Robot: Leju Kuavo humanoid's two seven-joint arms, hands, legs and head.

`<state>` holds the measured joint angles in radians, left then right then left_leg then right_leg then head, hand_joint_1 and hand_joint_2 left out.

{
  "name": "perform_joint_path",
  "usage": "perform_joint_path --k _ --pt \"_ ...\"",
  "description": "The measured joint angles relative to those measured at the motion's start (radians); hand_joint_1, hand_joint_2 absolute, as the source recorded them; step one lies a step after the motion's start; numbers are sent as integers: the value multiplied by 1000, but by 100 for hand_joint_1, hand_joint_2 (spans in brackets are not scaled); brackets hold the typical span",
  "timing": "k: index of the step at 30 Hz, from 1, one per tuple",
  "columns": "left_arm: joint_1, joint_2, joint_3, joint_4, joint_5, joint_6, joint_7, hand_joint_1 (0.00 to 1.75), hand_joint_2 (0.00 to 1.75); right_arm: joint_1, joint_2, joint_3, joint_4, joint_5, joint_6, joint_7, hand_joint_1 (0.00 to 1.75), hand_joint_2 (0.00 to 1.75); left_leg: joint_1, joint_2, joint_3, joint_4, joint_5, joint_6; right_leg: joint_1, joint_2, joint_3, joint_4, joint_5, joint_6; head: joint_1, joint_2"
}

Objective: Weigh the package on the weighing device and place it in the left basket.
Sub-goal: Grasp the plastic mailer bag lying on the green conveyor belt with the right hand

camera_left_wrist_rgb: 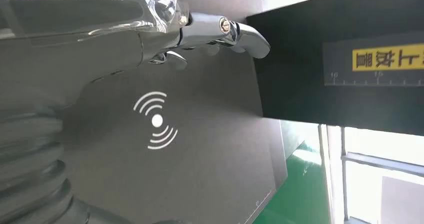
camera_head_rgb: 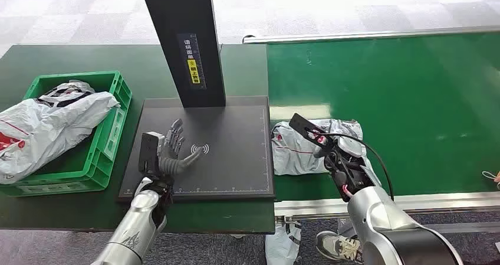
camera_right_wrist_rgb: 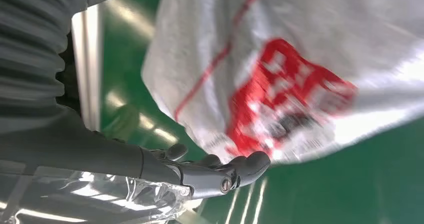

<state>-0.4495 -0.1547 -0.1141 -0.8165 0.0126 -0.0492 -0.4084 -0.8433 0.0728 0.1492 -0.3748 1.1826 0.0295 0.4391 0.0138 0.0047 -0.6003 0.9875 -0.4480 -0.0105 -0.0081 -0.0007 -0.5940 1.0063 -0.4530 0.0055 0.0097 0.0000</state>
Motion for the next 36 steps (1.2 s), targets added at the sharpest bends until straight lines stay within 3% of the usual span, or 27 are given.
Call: perform_joint_path --k 9,13,36 --pt "-24 -26 -1 49 -9 4 -1 0 175 7 -13 0 44 -5 253 -64 0 175 0 0 0 0 0 0 0 0 0 0 0 0 0 0" --pt "-45 -34 -2 73 -11 4 -1 0 175 0 -19 0 52 -15 313 -100 175 175 0 1 1 0 0 0 0 0 1 0 0 0 0 0" --pt "-66 -49 -7 113 -20 3 1 0 175 -18 -25 -5 56 -54 408 -233 175 175 0 1 3 0 0 0 0 1 2 0 0 0 0 0"
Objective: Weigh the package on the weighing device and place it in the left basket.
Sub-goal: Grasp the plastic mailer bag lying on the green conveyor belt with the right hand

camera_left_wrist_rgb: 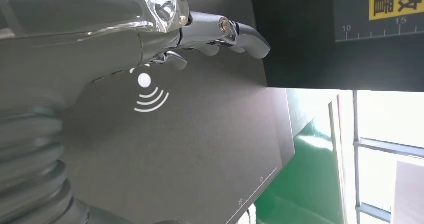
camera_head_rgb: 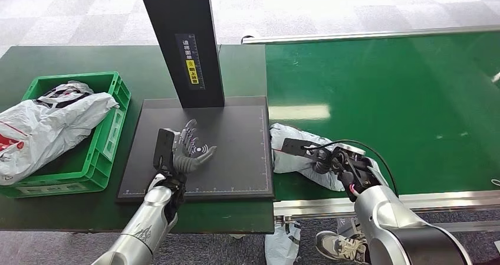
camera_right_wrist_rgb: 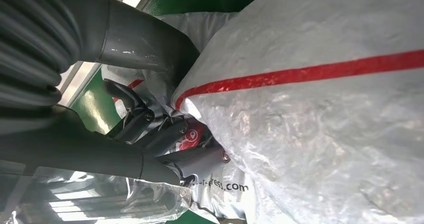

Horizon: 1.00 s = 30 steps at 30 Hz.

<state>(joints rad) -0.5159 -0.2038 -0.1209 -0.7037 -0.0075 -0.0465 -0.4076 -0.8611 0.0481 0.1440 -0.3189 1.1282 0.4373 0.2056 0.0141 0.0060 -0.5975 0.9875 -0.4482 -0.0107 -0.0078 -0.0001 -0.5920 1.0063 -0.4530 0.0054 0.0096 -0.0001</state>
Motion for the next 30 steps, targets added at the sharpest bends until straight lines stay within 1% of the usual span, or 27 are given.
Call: perform_joint_path --k 3,6,12,14,16,19,21,23,30 --pt "-6 -2 0 4 -1 0 1 0 175 0 0 -1 1 -4 8 -10 175 175 0 0 0 0 0 0 0 0 0 0 0 0 0 0" --pt "-9 -2 0 7 -2 0 1 0 175 0 0 -2 2 -6 11 -40 175 175 0 0 0 0 0 0 0 0 0 0 0 0 0 0" --pt "-7 2 0 8 -2 1 -2 0 175 9 3 -2 2 -8 -38 -102 175 175 0 1 0 0 0 0 0 0 0 0 0 0 0 0" --pt "2 5 1 1 -1 1 -3 0 175 13 6 -2 1 -19 -88 -136 175 175 0 1 -1 0 0 0 0 1 0 0 0 0 0 0" --pt "23 11 1 -20 3 2 -5 0 175 17 14 -4 -2 -45 -168 -189 175 175 0 2 -1 0 0 0 0 1 0 0 0 0 0 0" --pt "62 23 4 -68 11 1 -6 0 175 18 34 -17 -26 -115 -290 -279 175 175 0 1 -1 0 0 0 0 2 -1 0 0 0 0 0" --pt "83 31 7 -98 13 1 -6 0 175 18 46 -30 -52 -164 -346 -331 175 175 0 1 -1 0 0 0 0 2 -1 0 0 0 0 0" --pt "97 39 9 -120 14 0 -5 0 175 17 56 -40 -76 -189 -370 -358 175 175 0 1 -2 0 0 0 0 2 -1 0 0 0 0 0" --pt "113 52 10 -155 15 0 -4 0 175 19 70 -53 -111 -206 -383 -379 175 175 0 1 -2 0 0 0 0 1 -1 0 0 0 0 0"
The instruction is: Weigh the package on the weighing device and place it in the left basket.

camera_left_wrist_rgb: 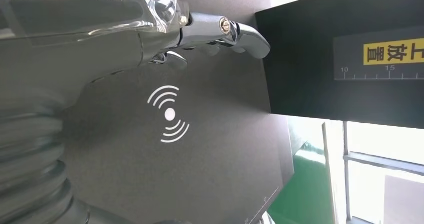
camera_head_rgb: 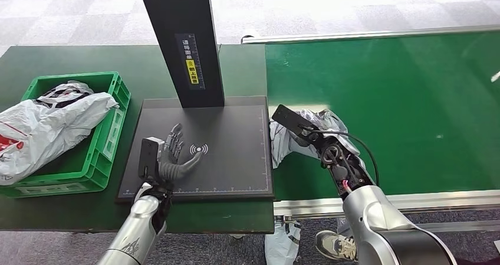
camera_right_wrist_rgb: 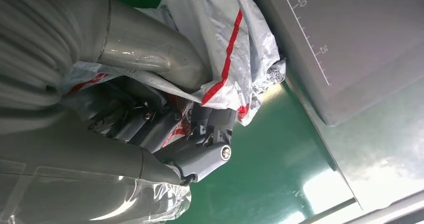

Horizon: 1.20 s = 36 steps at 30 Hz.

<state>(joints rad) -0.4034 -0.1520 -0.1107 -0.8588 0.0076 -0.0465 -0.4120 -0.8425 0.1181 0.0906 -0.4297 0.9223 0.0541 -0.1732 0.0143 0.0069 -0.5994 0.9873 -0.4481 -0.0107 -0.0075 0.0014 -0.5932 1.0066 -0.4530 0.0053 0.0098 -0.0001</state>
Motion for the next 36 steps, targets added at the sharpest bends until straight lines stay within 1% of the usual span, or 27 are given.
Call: perform_joint_path --k 1,3,6,8,16,19,22,25,26,27,28,30,31,33,36 --pt "1 1 0 -2 0 0 0 0 175 2 1 -2 -5 -12 -9 -17 175 175 0 0 0 0 0 0 0 0 0 0 0 0 0 0" --pt "2 4 1 -4 1 0 -2 0 175 12 6 -9 -27 -63 -46 -83 175 175 0 0 0 0 0 0 0 0 0 0 0 0 0 0" --pt "2 6 6 -4 4 0 -12 0 175 35 17 -18 -103 -186 -113 -194 175 175 0 0 0 0 0 0 0 0 -1 0 0 0 0 0" --pt "2 7 9 -4 7 0 -20 0 175 55 23 -19 -169 -253 -153 -242 175 175 0 0 0 0 0 0 0 0 -1 0 0 0 0 0" --pt "-5 10 10 4 19 -4 -46 0 175 170 34 3 -453 -432 -374 -396 175 175 0 -1 -1 0 0 0 0 0 -1 0 0 0 0 0" --pt "-8 10 10 7 26 -3 -51 0 175 214 34 11 -546 -488 -431 -436 175 175 0 -1 -1 0 0 0 0 0 -1 0 0 0 0 0" --pt "-8 11 10 8 33 -2 -52 0 175 249 34 23 -624 -526 -476 -457 175 175 0 -1 -1 0 0 0 0 -1 -1 0 0 0 0 0" --pt "-8 11 10 8 37 4 -56 0 175 265 33 42 -664 -531 -477 -438 175 175 0 0 -1 0 0 0 0 0 -1 0 0 0 0 0" --pt "-8 11 10 8 39 9 -59 0 175 264 32 52 -665 -523 -461 -410 175 175 0 0 -1 0 0 0 0 0 -1 0 0 0 0 0" --pt "-8 11 10 8 42 16 -64 0 175 258 31 64 -655 -508 -426 -365 175 175 0 0 -1 0 0 0 0 0 -1 0 0 0 0 0" --pt "-9 12 10 8 45 22 -68 0 175 243 30 78 -631 -488 -373 -305 175 175 0 1 -1 0 0 0 0 0 -1 0 0 0 0 0" --pt "-18 11 10 11 49 30 -74 0 175 190 26 115 -533 -440 -243 -182 175 175 0 1 0 -1 0 0 0 0 -1 0 0 -1 0 0" --pt "-25 10 9 13 51 31 -78 0 175 158 25 136 -466 -415 -193 -143 175 175 0 1 0 -1 1 0 0 0 -1 0 0 -1 0 0" --pt "-40 7 8 19 54 37 -85 0 175 97 29 177 -331 -363 -136 -110 175 175 0 -2 -1 0 2 0 0 -3 -1 0 0 -1 0 0" --pt "-56 -1 6 25 62 64 -91 0 175 16 40 236 -176 -295 -79 -81 175 175 0 -4 -1 0 2 0 0 -4 0 0 0 -1 0 0"
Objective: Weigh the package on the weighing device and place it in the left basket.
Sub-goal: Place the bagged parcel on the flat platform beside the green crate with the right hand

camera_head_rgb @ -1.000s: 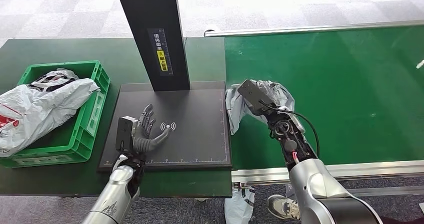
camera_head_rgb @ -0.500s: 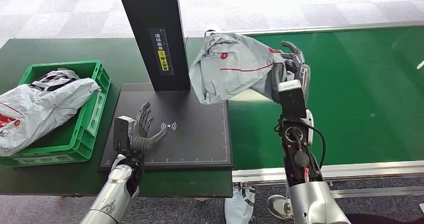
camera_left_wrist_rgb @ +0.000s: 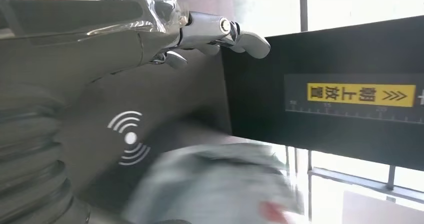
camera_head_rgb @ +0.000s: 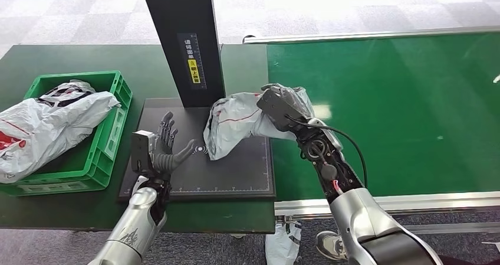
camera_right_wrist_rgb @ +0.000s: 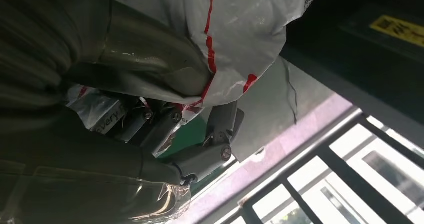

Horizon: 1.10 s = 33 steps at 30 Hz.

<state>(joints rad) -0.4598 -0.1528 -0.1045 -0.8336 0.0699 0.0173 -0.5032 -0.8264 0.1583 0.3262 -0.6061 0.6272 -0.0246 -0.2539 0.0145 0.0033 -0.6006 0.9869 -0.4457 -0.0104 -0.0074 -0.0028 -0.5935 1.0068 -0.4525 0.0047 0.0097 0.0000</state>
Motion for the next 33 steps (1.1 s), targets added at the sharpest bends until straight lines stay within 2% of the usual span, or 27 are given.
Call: perform_joint_path --k 5,8,11,14,15,18,19,22,27,33 --pt "-24 -17 2 14 36 79 -18 0 175 -74 17 99 144 99 106 39 175 175 0 0 -1 0 0 0 0 0 -1 0 0 0 0 0" --pt "-37 -25 5 22 68 109 -41 0 175 -88 31 155 186 141 129 12 175 175 0 0 -1 0 0 0 0 0 -1 0 0 0 0 0" --pt "-48 -33 8 28 99 141 -64 0 175 -90 47 205 212 172 128 -40 175 175 0 0 -1 0 -1 0 0 0 -1 0 0 0 0 0" --pt "-52 -38 16 30 134 177 -82 0 175 -86 63 250 227 206 63 -58 175 175 0 0 -1 0 0 0 0 0 -1 0 0 0 0 0" --pt "-52 -39 18 30 142 184 -85 0 175 -84 68 261 230 211 35 -60 155 175 0 0 -1 0 0 0 0 0 -1 0 0 0 0 0" --pt "-50 -40 25 30 159 196 -91 0 175 -77 78 276 237 205 -56 -76 40 175 0 0 -1 0 0 0 0 0 -1 0 0 0 0 0" --pt "-49 -40 27 29 162 198 -93 0 175 -74 80 277 239 195 -89 -86 16 175 0 0 -1 0 0 0 0 0 -1 0 0 0 0 0" --pt "-44 -38 29 25 168 196 -95 0 175 -68 84 269 242 153 -164 -125 0 175 0 0 -1 0 0 0 0 0 -1 0 0 0 0 0" --pt "-38 -31 30 22 163 171 -96 0 175 -65 84 229 243 96 -222 -181 0 175 0 0 -1 0 0 0 0 0 -1 0 0 0 0 0" --pt "-33 -23 2 21 132 135 -87 0 175 -57 77 156 240 19 -228 -257 0 175 0 0 -1 0 0 0 0 0 -1 0 0 0 0 0"
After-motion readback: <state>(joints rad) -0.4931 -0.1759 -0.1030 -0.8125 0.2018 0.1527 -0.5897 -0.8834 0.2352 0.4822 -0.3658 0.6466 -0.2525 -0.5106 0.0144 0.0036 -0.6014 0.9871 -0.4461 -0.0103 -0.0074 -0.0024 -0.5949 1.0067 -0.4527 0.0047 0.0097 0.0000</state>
